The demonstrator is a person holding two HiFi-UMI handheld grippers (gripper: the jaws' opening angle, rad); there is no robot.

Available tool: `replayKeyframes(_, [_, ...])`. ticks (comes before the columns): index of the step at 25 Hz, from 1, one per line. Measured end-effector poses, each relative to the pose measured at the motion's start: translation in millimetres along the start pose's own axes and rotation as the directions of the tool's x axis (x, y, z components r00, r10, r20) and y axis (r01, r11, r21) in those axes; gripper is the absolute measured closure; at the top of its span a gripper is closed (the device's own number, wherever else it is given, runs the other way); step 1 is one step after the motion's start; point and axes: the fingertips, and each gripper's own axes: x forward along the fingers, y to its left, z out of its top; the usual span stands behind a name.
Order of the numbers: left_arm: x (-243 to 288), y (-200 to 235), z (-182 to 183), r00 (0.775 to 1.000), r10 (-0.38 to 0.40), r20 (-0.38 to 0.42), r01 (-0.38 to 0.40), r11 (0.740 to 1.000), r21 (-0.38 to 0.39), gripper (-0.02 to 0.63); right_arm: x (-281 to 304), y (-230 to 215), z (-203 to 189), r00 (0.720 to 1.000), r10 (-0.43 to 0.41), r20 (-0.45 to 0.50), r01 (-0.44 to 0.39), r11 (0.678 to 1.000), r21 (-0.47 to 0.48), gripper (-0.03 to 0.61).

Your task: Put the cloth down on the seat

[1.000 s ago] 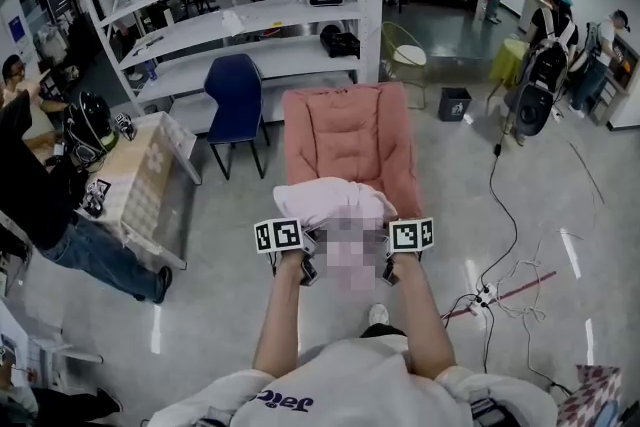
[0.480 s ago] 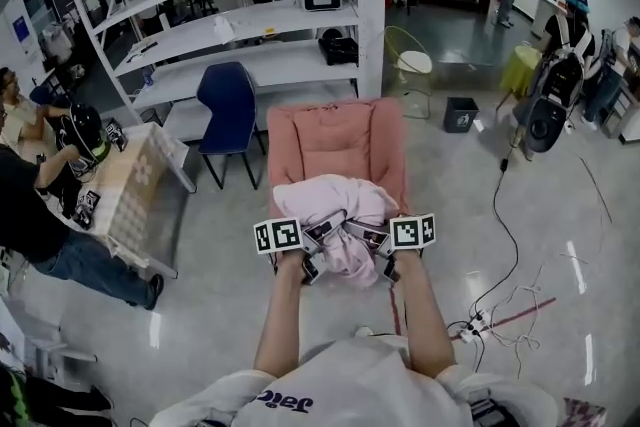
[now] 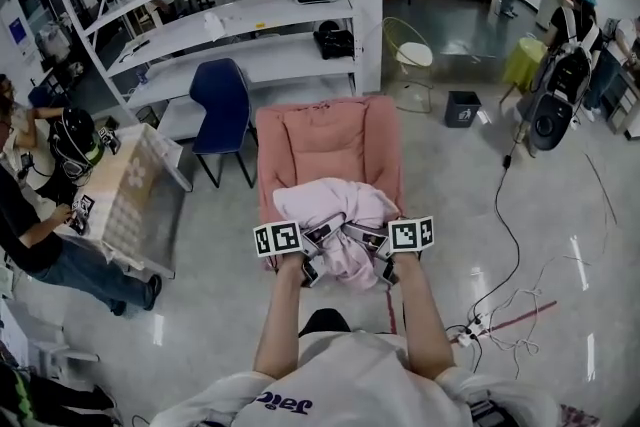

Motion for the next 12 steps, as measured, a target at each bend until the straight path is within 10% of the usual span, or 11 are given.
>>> replayKeyframes(12, [59.7, 52.5, 54.0, 0.999, 0.002, -0.054, -0.003, 1.000, -0.021, 0.295, 34.7, -69.7, 52.8, 0.999, -0.047, 0.027, 0.045, 0.998, 0.054, 0.287])
